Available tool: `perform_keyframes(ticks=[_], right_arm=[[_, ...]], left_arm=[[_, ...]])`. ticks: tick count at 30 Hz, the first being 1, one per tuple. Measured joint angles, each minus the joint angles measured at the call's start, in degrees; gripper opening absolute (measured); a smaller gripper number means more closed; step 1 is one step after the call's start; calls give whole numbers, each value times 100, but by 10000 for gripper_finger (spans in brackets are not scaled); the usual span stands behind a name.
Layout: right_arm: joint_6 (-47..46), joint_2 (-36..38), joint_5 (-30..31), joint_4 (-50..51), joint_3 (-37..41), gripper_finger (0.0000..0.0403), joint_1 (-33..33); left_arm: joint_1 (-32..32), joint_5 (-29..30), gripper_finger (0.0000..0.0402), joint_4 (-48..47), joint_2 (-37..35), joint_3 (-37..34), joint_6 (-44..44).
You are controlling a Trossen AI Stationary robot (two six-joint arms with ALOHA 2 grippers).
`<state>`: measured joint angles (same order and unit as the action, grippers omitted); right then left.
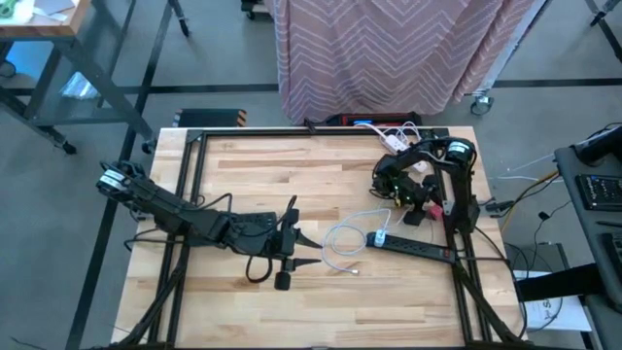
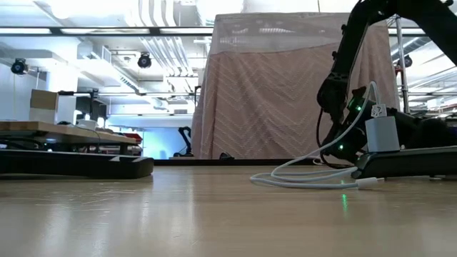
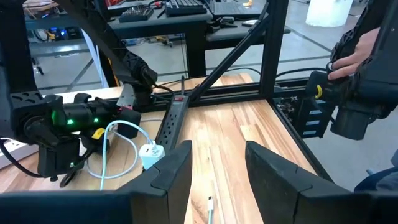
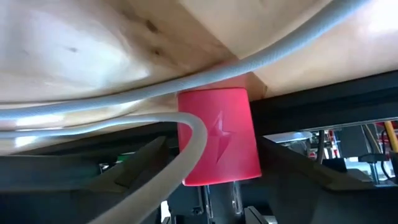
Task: Insert USB
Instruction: Insert the left white charger cable into the pink charger adapter
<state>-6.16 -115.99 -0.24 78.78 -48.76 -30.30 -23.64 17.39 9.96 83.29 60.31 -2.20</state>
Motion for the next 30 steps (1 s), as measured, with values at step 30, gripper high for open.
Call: perform_keyframes(ticks=[30], right_arm=[[123, 514, -15, -178, 9, 140, -13]], left_arm=[[-551, 4, 133, -465, -529, -2, -57]])
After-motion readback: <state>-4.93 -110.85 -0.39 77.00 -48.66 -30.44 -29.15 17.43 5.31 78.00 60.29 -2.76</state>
